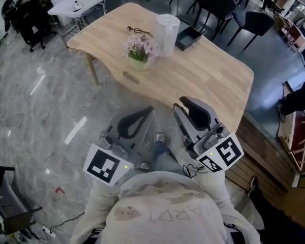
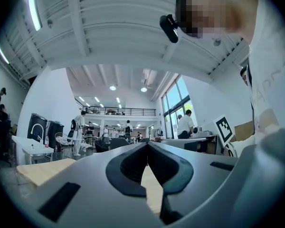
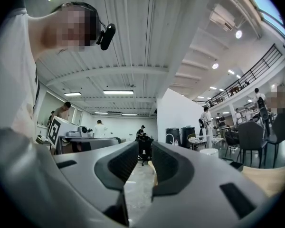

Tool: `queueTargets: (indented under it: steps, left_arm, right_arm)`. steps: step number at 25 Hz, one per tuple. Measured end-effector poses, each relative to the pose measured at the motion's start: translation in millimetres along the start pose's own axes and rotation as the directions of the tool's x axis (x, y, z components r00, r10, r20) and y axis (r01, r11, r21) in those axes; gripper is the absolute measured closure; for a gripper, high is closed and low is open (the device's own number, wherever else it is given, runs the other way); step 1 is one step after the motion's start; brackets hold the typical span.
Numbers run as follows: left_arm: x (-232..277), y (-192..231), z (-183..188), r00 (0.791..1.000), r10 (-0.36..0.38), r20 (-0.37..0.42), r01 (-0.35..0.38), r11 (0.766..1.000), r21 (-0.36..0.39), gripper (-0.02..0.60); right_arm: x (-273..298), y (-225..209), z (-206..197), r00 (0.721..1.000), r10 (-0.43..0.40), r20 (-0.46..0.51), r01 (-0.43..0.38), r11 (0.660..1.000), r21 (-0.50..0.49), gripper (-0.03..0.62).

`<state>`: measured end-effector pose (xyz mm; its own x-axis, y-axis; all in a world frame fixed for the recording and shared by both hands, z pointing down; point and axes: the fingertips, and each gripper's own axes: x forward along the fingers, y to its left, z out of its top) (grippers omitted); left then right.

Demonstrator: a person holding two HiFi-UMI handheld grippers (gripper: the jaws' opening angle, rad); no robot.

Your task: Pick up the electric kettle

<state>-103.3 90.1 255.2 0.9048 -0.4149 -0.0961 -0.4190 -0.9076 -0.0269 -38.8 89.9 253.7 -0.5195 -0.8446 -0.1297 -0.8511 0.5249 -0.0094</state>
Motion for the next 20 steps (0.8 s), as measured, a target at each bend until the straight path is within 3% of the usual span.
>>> queueTargets:
  steps: [9, 20]
  left_arm:
    - [27, 38, -5, 1.000, 0.029, 0.002, -0.029, 0.999, 0.015, 0.571]
    - [97, 92, -11, 0.999, 0.035, -0.007, -0.035, 0.999, 0.006, 0.571]
  right_arm:
    - [34, -42, -16, 1.000, 0.015, -0.013, -0.014, 1.000, 0.015, 0.511]
    - [90, -119, -27, 0.998, 0.044, -0.039, -0.043, 0.999, 0.023, 0.508]
